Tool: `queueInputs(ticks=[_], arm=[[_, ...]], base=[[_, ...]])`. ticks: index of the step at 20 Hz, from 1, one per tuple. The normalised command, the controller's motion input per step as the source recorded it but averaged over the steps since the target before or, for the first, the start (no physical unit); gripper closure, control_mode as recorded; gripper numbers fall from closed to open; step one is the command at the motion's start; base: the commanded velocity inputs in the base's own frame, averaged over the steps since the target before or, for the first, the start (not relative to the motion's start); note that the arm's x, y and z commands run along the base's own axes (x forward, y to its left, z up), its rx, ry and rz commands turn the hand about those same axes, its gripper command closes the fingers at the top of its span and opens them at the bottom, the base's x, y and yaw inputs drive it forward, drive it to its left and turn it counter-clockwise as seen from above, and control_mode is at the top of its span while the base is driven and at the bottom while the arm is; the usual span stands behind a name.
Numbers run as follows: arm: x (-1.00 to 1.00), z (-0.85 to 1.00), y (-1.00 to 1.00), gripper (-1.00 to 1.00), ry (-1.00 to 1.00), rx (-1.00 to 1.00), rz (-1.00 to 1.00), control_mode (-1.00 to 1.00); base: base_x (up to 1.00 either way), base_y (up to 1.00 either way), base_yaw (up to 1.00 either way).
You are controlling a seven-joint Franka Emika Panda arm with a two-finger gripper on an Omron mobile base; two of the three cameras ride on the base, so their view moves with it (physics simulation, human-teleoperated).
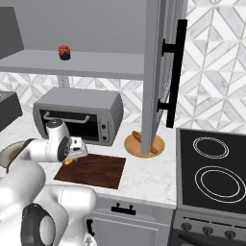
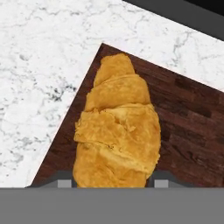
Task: From the different types of pastries on the counter, select a croissant and place it on the cutting board. Then retrieve a jar of jam from the cabinet and place it alongside the croissant on the cutting board.
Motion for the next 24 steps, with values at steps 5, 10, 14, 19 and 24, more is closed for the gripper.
queueInputs(ticks=[5,10,14,19,24], arm=[[-0.39,-0.72,-0.22,1.0,-0.2,0.05,0.0,-1.0],[-0.25,-0.97,-0.28,1.0,-0.15,0.08,0.0,-1.0],[-0.25,-1.0,-0.49,1.0,-0.1,0.12,0.0,-1.0],[-0.56,-1.0,-0.63,1.0,-0.09,0.01,0.0,-1.0],[-0.33,-0.94,-0.22,1.0,-0.03,0.02,0.0,-1.0]], base=[[0.0,0.0,0.0],[0.0,0.0,0.0],[0.0,0.0,0.0],[0.0,0.0,0.0],[0.0,0.0,0.0]])
